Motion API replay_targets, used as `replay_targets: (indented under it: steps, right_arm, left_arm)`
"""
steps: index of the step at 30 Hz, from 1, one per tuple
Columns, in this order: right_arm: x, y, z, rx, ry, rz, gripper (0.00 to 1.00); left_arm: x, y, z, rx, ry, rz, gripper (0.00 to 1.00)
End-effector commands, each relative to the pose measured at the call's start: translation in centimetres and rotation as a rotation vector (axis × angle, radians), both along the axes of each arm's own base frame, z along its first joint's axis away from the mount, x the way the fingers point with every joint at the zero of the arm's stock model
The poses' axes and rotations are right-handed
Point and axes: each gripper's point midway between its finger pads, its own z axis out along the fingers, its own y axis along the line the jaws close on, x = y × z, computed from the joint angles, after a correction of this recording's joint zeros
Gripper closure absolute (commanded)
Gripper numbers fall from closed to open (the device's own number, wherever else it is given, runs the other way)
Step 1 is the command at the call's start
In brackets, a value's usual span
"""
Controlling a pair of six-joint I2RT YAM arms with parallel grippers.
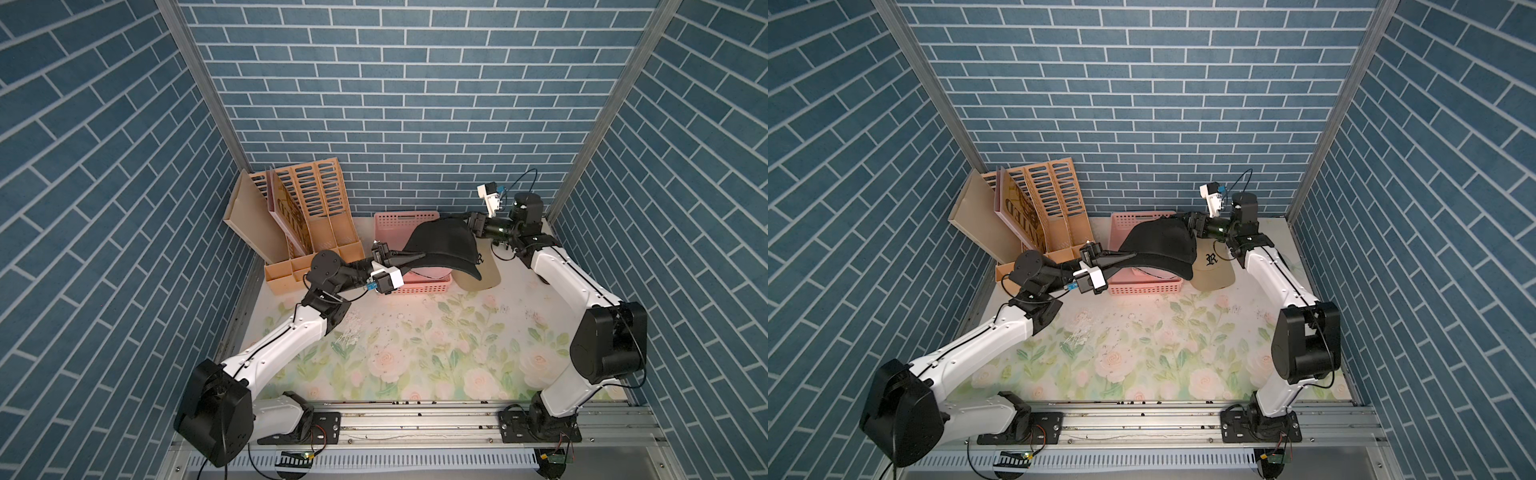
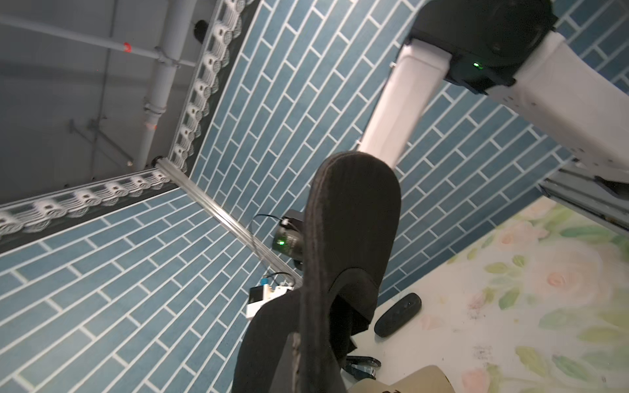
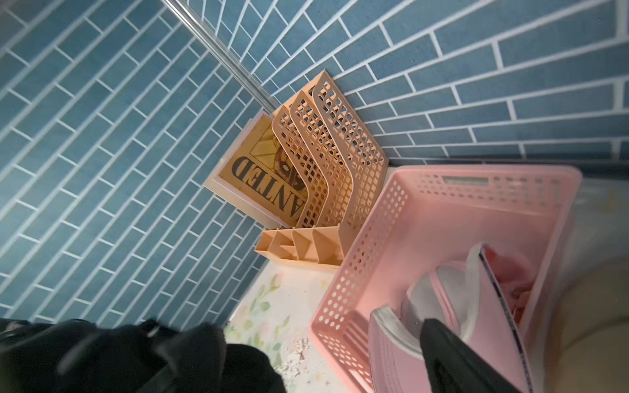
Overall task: Turn the baseball cap inside out
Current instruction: Turn over the baseball cap.
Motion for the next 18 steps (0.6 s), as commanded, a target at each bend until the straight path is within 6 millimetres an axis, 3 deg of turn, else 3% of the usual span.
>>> replay_targets:
  steps: [1,4,7,13,18]
  right_arm:
    - [-0.5,0.1,-7.2,-0.317,0.061,0.031,0.08]
    - [-1.1,0.2,-11.6,-0.414,0.136,0.103,0.09]
    - [-2.4,0.7,-13.5,-0.436,0.159,0.172,0.11]
    - [-7.0,2.9,-11.3,-0.343,0.049,0.384,0.12]
    - [-9.4,3.6,-9.5,-0.277,0.0,0.486,0.13]
  left_arm:
    - [-1.5,-0.5,-1.1,0.122,-0.018,-0.114,1.0]
    - [-2.4,-0.3,0.0,0.151,-0.074,-0.144,1.0]
    - [-2.6,-0.2,0.6,0.171,-0.118,-0.133,1.0]
    - [-2.7,-0.3,-1.6,0.303,-0.098,-0.201,1.0]
    - [-2.2,0.5,-2.3,0.289,-0.11,-0.208,1.0]
